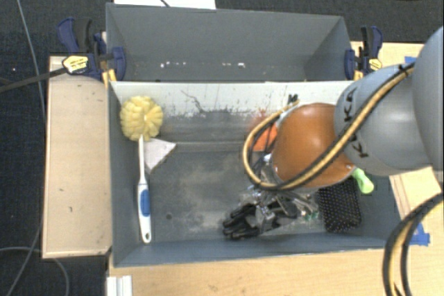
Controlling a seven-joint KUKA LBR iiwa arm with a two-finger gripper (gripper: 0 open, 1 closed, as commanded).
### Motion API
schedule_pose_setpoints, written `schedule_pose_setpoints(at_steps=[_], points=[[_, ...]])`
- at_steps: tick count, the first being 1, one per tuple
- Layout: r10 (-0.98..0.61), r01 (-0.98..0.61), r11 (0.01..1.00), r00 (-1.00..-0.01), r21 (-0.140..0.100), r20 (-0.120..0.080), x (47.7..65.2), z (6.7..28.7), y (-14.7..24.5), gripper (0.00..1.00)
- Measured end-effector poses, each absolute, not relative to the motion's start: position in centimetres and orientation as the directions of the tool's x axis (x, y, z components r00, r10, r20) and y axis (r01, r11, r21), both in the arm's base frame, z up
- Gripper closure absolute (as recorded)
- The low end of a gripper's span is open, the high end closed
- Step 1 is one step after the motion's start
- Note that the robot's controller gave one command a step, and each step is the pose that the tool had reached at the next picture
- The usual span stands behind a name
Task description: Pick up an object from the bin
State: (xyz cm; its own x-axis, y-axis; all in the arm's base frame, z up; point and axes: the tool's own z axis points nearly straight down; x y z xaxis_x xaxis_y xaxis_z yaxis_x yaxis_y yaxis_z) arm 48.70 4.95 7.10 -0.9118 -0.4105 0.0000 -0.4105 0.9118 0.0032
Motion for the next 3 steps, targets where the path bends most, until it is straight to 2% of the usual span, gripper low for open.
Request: schedule_pose_setpoints(at_steps=[2,3], points=[[-0.408,-0.408,0.913,-0.913,0.005,0.005,48.5,8.7,4.9,1.0],[-0.407,-0.407,0.914,-0.914,0.005,0.004,48.5,10.9,4.9,1.0]])
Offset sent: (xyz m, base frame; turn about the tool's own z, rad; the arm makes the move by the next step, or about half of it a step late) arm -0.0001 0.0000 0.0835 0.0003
